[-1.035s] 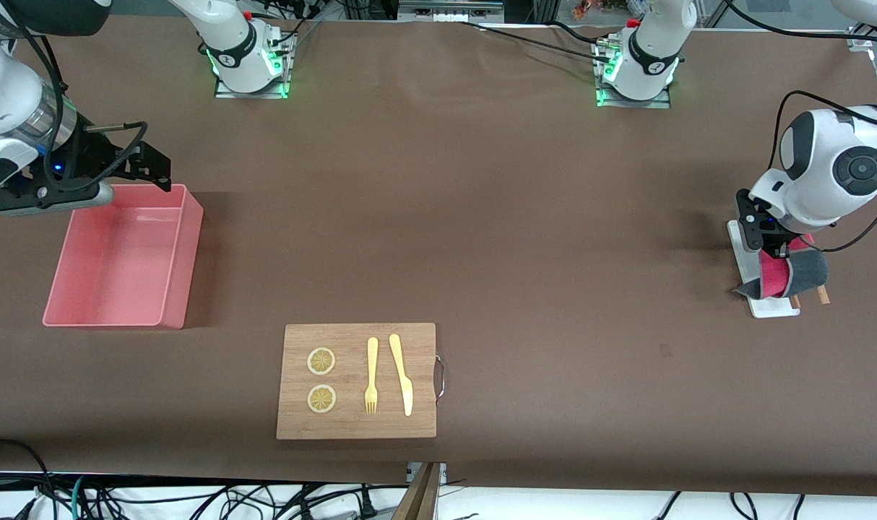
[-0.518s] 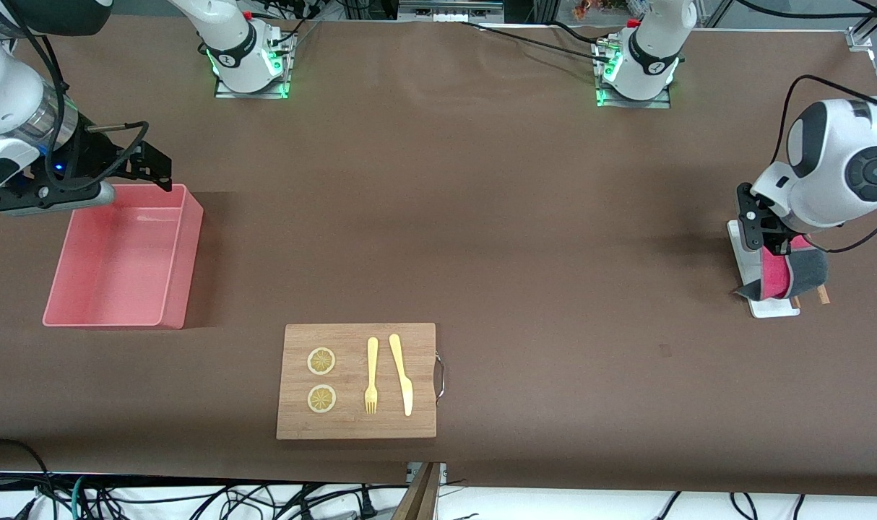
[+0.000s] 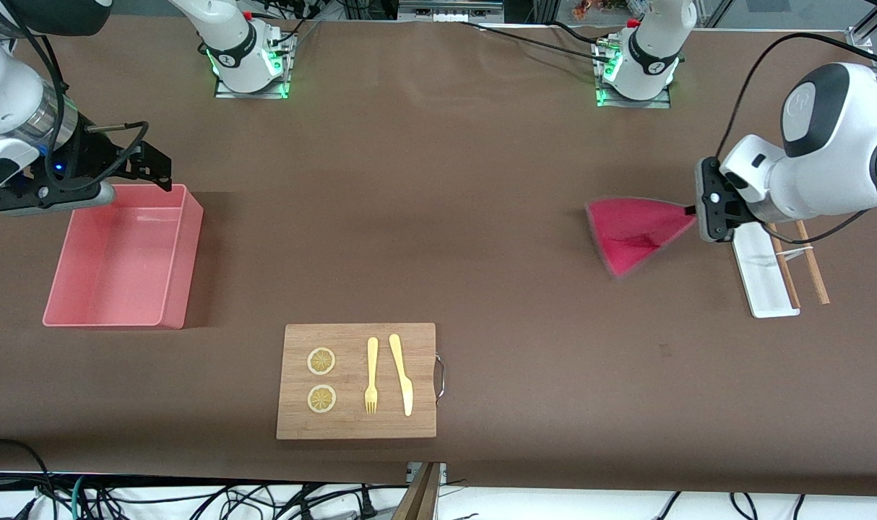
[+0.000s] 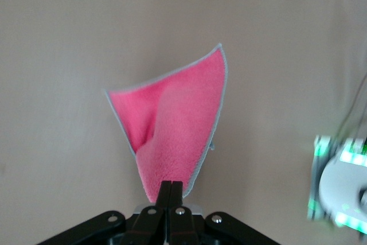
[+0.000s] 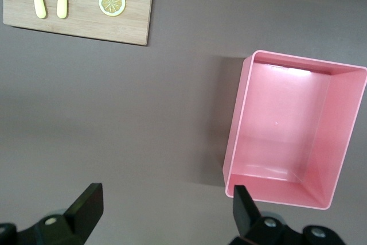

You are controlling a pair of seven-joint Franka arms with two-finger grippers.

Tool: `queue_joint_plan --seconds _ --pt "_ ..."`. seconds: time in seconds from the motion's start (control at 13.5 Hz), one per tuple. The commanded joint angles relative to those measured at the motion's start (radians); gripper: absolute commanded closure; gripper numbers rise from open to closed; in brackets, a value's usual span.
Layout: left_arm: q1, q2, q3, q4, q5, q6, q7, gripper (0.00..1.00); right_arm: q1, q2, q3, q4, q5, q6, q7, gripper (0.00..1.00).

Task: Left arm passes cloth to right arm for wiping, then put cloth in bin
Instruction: 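Lift the cloth with the left gripper while the right gripper rises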

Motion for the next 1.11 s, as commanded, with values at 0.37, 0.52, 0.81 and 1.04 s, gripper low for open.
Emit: queue_joint_plan --seconds 0.37,0.52,0.81,1.04 --pt "-0.049 0.036 -0.076 0.082 -0.738 -0.036 -0.417 1.0 0.037 0.037 0.002 0.022 -0.004 -0.005 -0.009 0.0" --pt "-0.073 0.039 -0.078 0.082 -0.937 0.027 -0.525 1.0 0.052 0.045 0.002 0.022 0.001 -0.012 -0.012 0.0" --pt "-0.174 0.036 -0.081 0.102 -1.149 0.102 -0.606 1.0 0.113 0.042 0.034 0.022 0.003 -0.112 -0.018 0.0" --pt "-0.256 0.051 -0.081 0.101 -1.304 0.197 -0.613 1.0 0.121 0.028 0.054 0.049 0.062 -0.149 -0.241 0.0"
